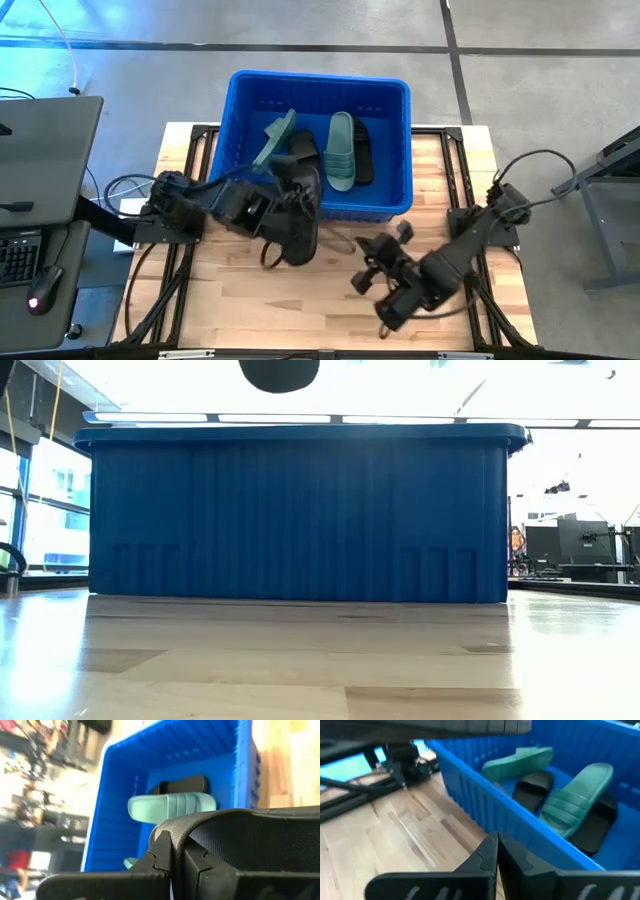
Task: Pick and place slides into bin
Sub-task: Put the black slide into the blue container
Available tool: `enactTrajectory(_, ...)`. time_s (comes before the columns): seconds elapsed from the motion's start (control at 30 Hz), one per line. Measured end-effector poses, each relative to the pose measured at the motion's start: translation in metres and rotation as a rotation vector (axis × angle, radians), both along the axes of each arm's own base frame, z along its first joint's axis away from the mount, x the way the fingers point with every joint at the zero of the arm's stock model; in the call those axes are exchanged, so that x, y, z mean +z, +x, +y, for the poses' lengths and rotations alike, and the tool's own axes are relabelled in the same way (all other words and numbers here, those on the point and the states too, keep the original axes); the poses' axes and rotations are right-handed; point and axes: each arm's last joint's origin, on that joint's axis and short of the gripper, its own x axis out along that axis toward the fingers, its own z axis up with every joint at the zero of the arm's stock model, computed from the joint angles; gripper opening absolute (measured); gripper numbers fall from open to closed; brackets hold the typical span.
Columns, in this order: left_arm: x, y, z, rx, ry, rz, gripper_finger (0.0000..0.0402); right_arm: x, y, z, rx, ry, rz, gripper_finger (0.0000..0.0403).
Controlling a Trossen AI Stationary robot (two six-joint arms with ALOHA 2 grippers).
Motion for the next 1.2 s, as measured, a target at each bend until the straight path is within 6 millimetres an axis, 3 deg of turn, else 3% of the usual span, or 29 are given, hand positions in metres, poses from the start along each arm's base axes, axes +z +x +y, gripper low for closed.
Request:
enactTrajectory(0.17,-0.002,0.006,0.045,0.073,-0.103,0.035,0.0,-0.001,-0.014,0.005,-0.032,-0.011,-0.032,0.0)
enactTrajectory(0.4,-0.005,0.004,0.106,0.159,-0.207,0.074,0.0,-0.001,-0.014,0.005,-0.028,-0.021,-0.024,0.0)
enactTrajectory(0.53,-0.017,0.009,0.136,0.198,-0.293,0.107,0.0,-0.001,-0.014,0.005,-0.027,-0.02,-0.019,0.0)
enactTrajectory(0.67,-0.046,0.02,0.166,0.291,-0.3,0.186,0.0,-0.001,-0.014,0.005,-0.026,-0.018,-0.017,0.0)
enactTrajectory(0.8,-0.093,0.033,0.194,0.364,-0.341,0.325,0.0,-0.001,-0.014,0.005,-0.03,-0.012,-0.022,0.0)
enactTrajectory(1.03,-0.164,0.042,0.224,0.394,-0.385,0.559,0.0019,-0.002,-0.013,0.005,-0.029,-0.008,-0.019,0.0)
enactTrajectory(1.2,-0.181,0.042,0.228,0.337,-0.381,0.662,0.0066,-0.002,-0.013,0.005,-0.029,-0.009,-0.017,0.0)
